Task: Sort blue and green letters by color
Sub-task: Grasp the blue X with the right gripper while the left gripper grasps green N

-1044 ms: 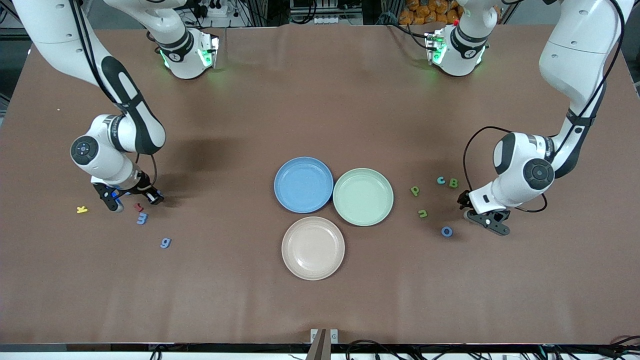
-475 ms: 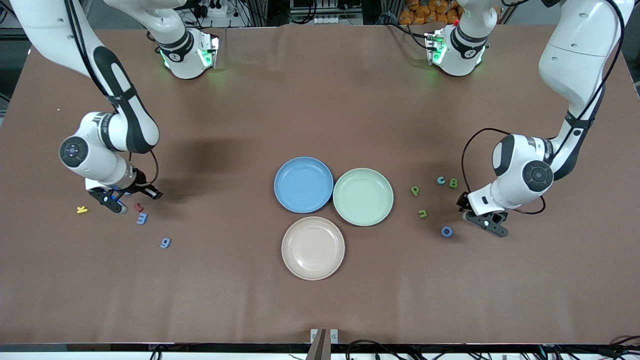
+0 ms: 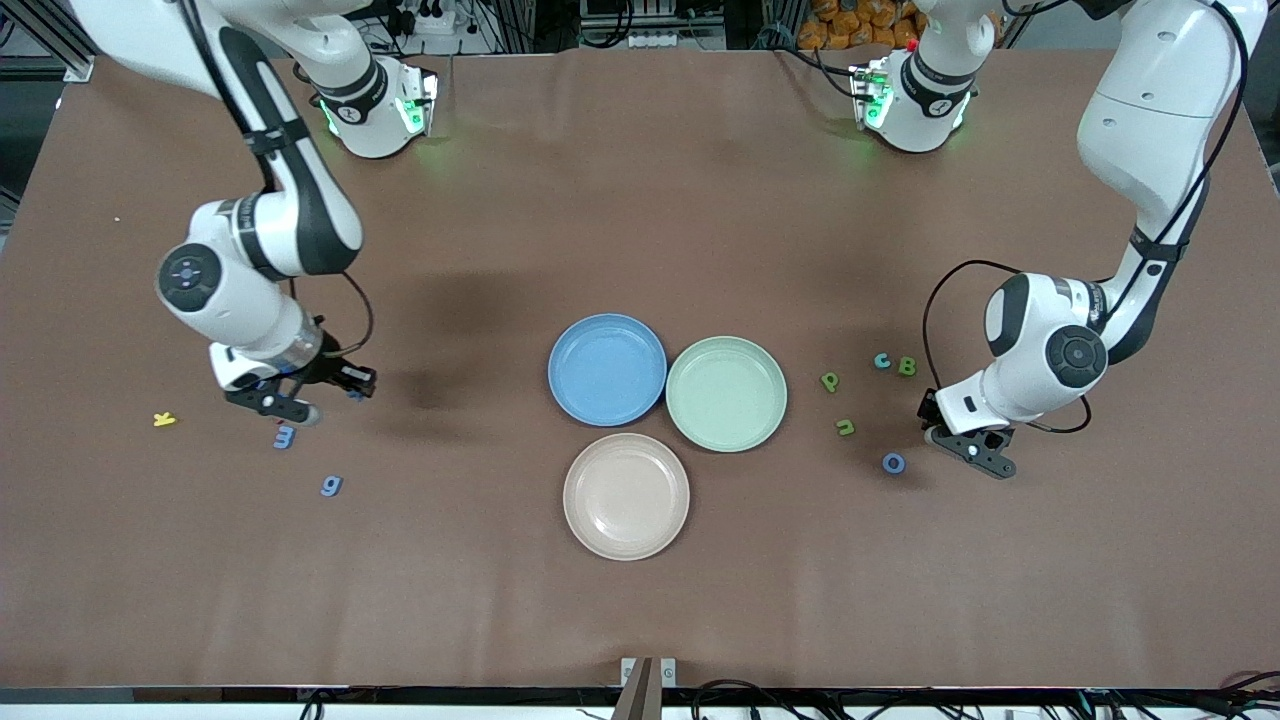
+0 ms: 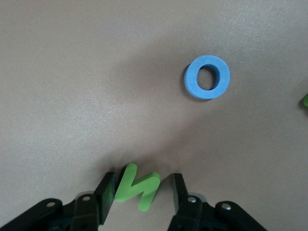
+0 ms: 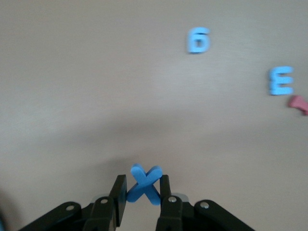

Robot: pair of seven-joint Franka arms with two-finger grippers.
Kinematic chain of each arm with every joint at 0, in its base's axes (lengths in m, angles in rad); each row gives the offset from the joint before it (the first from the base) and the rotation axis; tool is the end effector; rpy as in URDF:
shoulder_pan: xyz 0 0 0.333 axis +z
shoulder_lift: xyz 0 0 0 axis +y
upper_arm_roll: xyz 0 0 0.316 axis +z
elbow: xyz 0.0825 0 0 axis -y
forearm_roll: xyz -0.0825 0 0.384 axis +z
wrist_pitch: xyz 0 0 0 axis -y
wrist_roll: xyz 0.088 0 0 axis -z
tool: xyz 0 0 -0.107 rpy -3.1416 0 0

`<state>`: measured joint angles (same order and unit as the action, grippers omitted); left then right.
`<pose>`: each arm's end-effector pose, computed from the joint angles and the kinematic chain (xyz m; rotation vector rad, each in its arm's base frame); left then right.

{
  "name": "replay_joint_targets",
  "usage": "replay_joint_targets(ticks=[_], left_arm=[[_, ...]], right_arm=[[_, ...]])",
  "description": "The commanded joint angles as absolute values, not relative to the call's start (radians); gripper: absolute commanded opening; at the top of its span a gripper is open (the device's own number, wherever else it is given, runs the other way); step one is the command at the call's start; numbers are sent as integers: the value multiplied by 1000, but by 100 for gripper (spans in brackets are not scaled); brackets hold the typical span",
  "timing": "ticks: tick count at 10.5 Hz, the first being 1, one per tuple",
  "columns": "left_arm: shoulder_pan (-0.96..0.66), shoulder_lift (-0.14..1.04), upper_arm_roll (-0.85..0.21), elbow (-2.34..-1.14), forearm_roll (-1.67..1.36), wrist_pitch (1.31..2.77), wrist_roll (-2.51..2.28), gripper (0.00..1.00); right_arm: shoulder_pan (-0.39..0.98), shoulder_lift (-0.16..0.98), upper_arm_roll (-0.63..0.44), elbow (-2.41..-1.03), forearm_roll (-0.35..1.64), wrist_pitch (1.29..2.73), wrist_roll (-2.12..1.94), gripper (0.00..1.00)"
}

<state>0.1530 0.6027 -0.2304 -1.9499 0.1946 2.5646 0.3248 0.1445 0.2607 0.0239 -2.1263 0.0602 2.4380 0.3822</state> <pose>0.6187 -0.0469 0.1764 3.0188 -0.8071 0.0585 0.5695 0.0967 0.2915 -3.0568 0.3991 -0.0562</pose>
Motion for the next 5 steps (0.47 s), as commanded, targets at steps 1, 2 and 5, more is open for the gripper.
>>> replay_joint_targets(ticks=[1,2,5], left_arm=[[158,618,-236,-1925,176,2553,354,28],[150,614,-236,-1924,169,2531,350,10],[147,594,-264,-1856,164,2392,304,0]], right_arm=[[265,274,31,-2073,64,2431,249,0],[311,288,29,-2054,64,2431,223,0],[469,383,29,-1962,69,2431,241,0]])
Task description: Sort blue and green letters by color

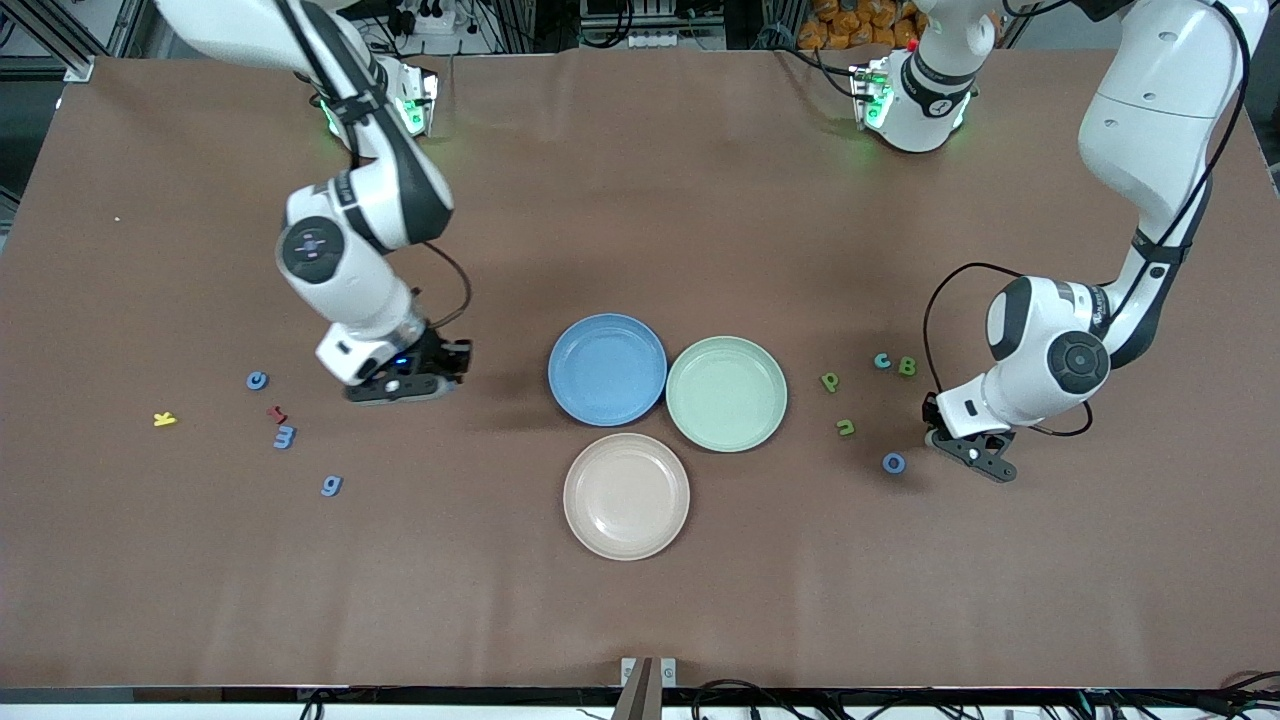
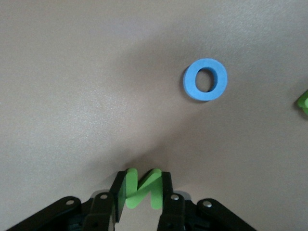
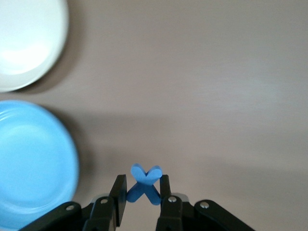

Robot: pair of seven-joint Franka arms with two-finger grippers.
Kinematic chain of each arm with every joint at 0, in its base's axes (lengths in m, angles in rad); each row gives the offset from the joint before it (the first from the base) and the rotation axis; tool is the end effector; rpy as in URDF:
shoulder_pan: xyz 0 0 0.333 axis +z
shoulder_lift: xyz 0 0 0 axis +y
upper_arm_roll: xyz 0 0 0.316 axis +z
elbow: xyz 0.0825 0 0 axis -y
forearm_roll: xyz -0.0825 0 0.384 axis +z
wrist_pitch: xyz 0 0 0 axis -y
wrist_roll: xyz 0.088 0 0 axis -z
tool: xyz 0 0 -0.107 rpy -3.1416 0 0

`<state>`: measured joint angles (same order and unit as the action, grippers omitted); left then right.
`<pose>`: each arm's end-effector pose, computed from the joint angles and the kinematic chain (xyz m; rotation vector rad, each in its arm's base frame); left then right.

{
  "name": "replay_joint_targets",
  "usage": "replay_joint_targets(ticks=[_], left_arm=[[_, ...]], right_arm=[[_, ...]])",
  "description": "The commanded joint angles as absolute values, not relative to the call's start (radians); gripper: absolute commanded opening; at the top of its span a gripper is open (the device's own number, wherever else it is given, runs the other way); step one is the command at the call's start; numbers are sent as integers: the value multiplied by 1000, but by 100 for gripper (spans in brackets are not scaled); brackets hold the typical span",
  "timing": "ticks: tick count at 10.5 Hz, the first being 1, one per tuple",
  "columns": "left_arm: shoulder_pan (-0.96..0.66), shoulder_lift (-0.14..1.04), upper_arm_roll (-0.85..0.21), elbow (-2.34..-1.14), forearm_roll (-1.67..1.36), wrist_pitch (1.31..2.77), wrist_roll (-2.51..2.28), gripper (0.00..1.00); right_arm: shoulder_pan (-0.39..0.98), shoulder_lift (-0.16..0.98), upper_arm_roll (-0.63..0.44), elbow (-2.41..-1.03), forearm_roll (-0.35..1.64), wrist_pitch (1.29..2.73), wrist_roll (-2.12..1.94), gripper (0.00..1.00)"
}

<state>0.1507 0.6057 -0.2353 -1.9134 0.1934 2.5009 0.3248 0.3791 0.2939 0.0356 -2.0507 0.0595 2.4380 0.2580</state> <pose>0.6251 -0.0489 0.1829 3.0182 -0.8093 0.0118 0.5497 0.2415 0.3040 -3.0562 -0.1700 -0.1093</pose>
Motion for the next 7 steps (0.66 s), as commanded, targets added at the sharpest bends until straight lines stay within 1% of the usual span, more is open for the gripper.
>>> replay_joint_targets(ticks=[1,4,5,6,7], left_arm=[[147,575,-296,-1832,163,2337,257,0],[141,561,-414,-1755,164,2195,29,0],[134,566,-452,-1750,166,2191,-65,0],[103,575,-468,-1741,166,2191,-160,0],[57,581,-468,-1737,166,2191,-245,0]], right_arm=[[510,418,31,-1918,68,2431,241,0],[641,556,29,-1774,66,2440,242,0],[676,581,29,-1758,69,2442,244,8],[680,581,29,-1761,69,2433,258,99],[677,581,29,-1763,68,2430,259,100]])
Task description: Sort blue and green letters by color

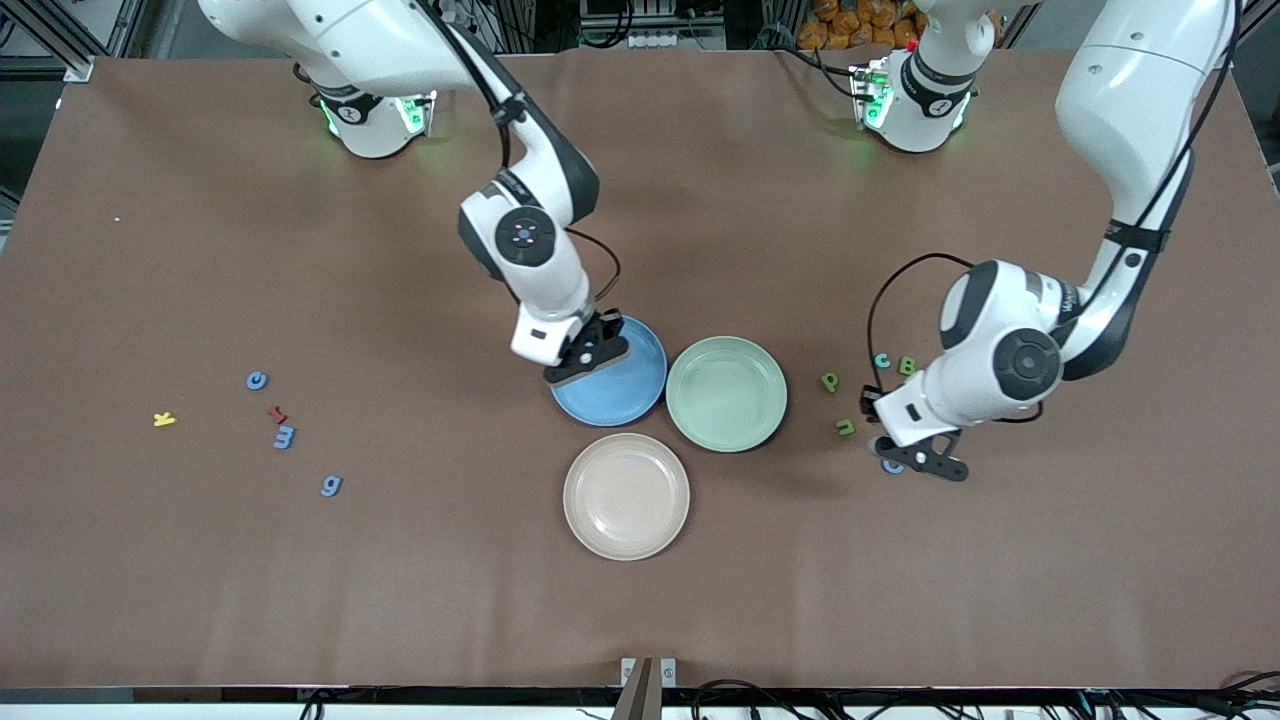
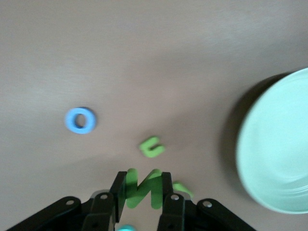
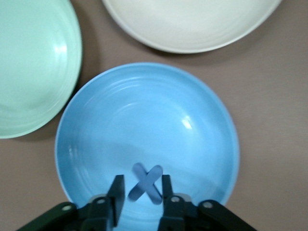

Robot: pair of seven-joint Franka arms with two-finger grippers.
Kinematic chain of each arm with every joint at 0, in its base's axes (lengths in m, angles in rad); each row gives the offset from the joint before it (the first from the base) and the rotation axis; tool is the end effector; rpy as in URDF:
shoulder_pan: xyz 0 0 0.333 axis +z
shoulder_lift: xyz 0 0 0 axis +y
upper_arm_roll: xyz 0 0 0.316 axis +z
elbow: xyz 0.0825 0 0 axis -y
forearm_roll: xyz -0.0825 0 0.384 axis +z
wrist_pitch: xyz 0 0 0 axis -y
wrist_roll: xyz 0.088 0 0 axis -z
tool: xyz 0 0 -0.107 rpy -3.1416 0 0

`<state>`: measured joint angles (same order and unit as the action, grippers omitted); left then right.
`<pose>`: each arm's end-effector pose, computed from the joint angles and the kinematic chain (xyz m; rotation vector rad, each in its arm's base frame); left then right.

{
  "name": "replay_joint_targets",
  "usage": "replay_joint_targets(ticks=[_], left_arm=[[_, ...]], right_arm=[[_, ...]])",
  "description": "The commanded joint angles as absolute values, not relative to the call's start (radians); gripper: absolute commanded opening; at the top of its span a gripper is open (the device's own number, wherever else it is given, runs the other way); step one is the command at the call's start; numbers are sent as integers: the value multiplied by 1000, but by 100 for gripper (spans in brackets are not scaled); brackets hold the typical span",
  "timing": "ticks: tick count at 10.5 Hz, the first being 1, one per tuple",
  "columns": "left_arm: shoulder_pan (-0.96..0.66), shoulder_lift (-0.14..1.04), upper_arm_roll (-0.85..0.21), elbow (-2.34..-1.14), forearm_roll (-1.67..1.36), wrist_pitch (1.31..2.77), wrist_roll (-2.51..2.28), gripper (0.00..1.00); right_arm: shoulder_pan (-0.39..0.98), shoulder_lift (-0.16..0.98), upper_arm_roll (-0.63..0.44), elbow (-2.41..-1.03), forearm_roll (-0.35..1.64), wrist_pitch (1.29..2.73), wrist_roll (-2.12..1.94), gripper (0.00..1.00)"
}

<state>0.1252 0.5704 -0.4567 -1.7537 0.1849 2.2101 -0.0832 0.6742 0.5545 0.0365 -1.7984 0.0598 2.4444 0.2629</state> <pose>0.6304 -0.1824 0.2678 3.0193 -0.4656 -0.1029 0.5049 0.4321 0.2478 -2.9853 -0.6010 -0.0809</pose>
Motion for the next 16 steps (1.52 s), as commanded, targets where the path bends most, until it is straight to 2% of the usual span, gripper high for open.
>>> replay_joint_targets(ticks=[1,4,5,6,7,12,16], left_arm=[[16,603,-468,-1718,164,2192,-327,0],[-102,669,-465,-1646,164,2192,-535,0],[-124,686,-465,-1629,166,2195,-573,5],[-138,693,-462,-1628,167,2200,-589,40],[-138,692,-462,-1629,173,2201,-595,99],[-83,651,-419,-1638,199,2177,-580,100],[-35,669,-351,-1638,259,2180,-586,100]], right_arm=[[664,572,29,-1764,67,2427,256,100],[528,514,26,-1746,72,2301,249,100],[465,491,28,-1743,72,2257,252,100],[404,471,26,-1741,69,2232,259,100],[337,465,23,-1735,60,2217,255,100],[71,517,-5,-1655,60,2194,111,100],[20,635,-12,-1591,78,2213,116,100]])
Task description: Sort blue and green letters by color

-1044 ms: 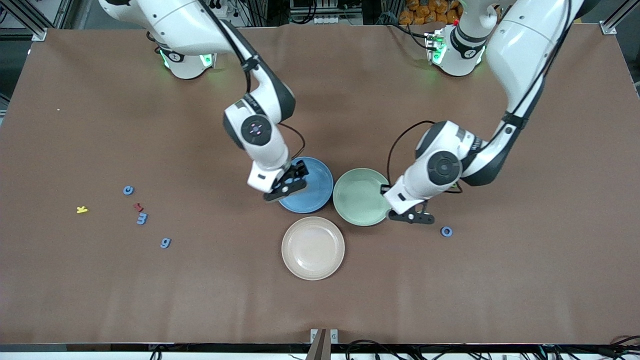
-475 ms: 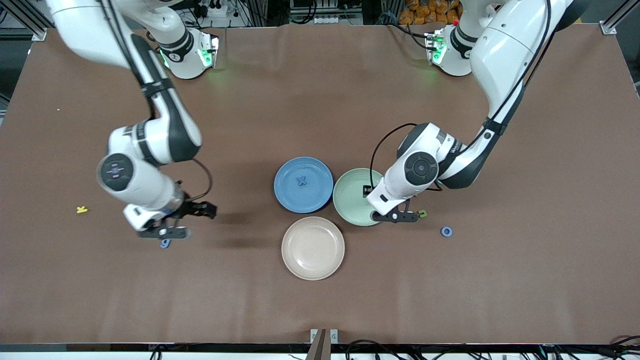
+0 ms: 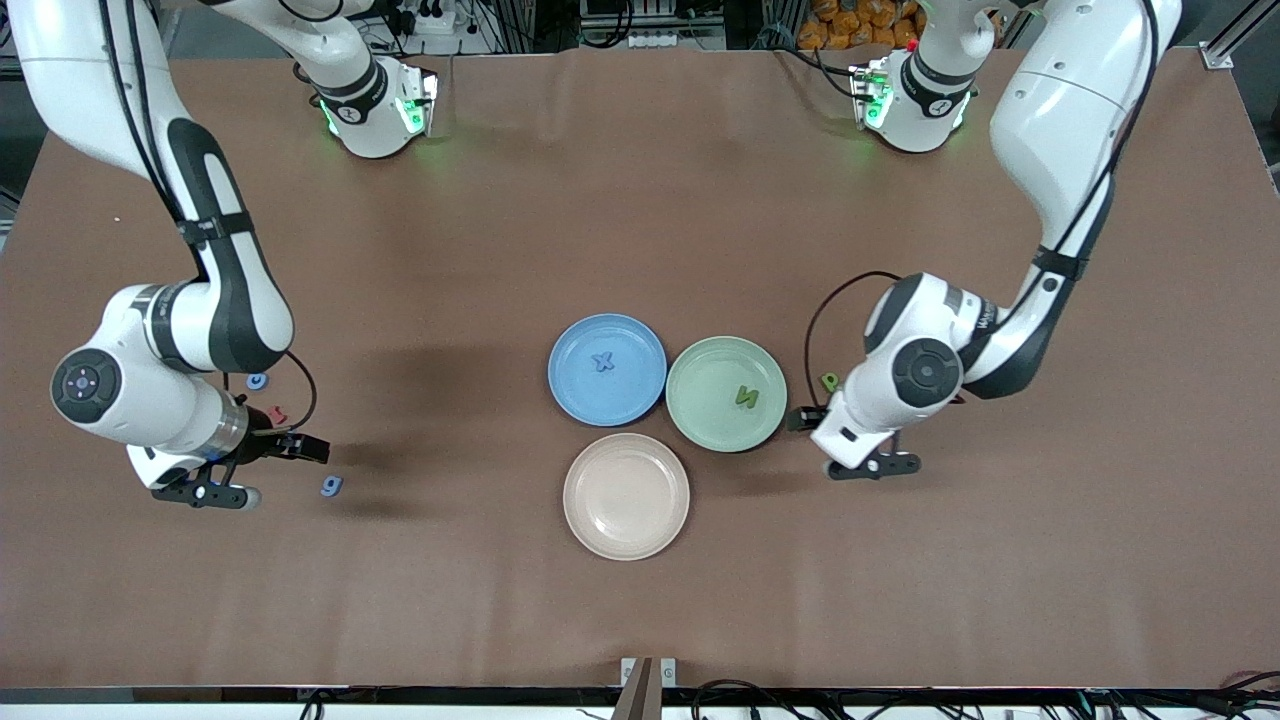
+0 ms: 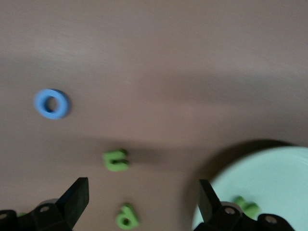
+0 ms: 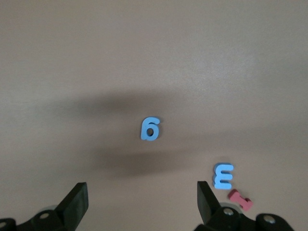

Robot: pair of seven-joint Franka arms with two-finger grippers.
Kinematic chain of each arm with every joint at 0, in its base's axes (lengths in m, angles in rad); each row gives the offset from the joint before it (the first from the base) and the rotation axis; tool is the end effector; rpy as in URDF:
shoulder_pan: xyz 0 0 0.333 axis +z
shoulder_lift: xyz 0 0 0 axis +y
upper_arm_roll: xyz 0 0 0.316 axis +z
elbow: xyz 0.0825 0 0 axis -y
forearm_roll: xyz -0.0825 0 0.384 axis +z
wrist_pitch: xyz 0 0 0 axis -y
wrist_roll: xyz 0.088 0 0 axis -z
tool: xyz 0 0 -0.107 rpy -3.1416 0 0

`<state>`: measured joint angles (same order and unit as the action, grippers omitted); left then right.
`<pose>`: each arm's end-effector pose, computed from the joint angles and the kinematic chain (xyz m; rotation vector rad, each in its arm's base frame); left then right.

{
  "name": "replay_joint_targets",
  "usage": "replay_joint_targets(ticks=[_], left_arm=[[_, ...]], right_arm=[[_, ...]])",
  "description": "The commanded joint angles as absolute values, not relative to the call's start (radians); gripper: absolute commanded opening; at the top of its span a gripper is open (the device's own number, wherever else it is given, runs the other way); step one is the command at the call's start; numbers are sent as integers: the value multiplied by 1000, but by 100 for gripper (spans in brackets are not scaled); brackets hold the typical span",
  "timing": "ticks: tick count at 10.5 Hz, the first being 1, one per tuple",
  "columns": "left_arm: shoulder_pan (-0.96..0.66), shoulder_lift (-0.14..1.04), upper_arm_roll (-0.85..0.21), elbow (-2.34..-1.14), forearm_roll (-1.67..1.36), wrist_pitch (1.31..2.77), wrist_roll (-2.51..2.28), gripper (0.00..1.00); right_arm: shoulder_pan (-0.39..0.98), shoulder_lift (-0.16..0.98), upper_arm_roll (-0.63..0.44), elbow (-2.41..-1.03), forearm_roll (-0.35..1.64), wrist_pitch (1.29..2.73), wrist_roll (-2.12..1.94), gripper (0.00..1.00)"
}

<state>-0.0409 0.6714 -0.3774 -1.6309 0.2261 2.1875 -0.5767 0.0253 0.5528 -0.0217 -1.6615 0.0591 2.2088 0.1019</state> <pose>0.6377 -0.2406 0.2428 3.1176 0.1384 -0.1234 0.6803 0.0061 0.2868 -3.0993 0.2024 0.0111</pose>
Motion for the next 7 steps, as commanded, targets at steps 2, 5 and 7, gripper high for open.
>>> replay_joint_targets(ticks=[2,5,7], left_arm=[[-35,692,-344,-1638,259,2183,-642,95],[-41,712,-337,-1658,291,2223,-701,90],[-38,721,-337,-1687,333,2267,-701,90]], right_arm=[[18,675,-18,-1557,84,2240,114,100],[21,745,-32,-1543,87,2354,114,100],[26,749,-32,-1557,89,2368,115,100]])
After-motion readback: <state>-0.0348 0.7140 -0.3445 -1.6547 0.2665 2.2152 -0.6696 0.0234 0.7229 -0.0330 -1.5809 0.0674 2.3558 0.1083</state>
